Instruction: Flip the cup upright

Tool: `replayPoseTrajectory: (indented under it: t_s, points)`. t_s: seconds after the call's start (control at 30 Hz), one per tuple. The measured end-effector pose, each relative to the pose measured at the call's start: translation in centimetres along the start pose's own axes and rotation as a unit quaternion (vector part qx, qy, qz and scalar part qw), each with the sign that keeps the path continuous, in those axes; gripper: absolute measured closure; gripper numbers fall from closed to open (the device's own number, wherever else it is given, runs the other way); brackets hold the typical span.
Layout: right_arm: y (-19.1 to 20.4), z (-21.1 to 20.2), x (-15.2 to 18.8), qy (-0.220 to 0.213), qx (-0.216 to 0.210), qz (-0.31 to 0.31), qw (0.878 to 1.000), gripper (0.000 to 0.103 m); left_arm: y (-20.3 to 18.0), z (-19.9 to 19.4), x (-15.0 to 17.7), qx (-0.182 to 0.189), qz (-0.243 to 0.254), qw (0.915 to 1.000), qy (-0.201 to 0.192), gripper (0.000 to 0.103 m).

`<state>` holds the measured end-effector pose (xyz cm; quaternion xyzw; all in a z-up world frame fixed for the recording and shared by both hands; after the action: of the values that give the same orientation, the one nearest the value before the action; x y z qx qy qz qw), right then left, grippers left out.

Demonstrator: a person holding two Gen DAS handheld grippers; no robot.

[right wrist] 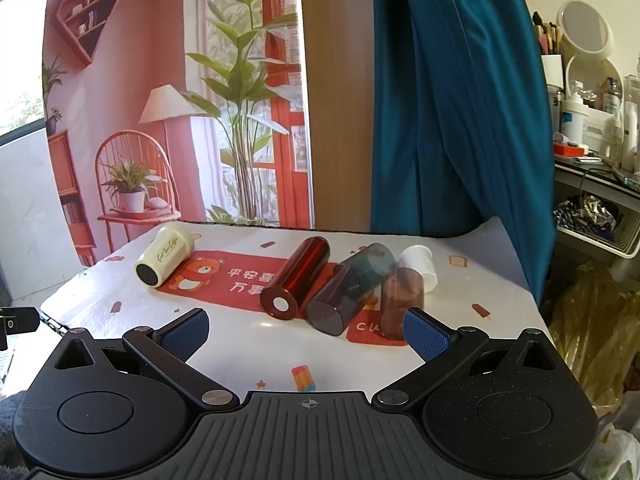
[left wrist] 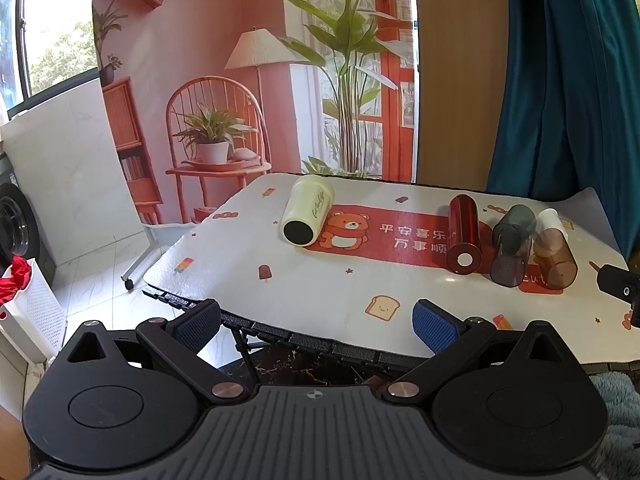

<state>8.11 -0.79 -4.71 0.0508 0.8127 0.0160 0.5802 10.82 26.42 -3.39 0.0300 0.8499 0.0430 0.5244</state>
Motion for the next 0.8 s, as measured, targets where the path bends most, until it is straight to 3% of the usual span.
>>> replayPoseTrajectory:
  t_s: [0.8]
  points:
    - [-0.03, 0.56, 0.45, 0.011, -0.003, 0.003, 1.000, 0.000, 0.19, 0.41, 0.15, 0.003, -0.005, 0.9999, 0.013, 0.000]
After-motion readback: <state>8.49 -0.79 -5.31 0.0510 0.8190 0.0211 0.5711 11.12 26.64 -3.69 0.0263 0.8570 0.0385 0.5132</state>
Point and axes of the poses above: each gripper's, at about its wrist camera, not at the fingertips, and z roughly the way its jaws point, y to its left, x to its underside, the point moved 9 cm from there along z, roughly the way its jaws point, and after that the axes turned 8 degrees about -y, right-handed, at the moved point
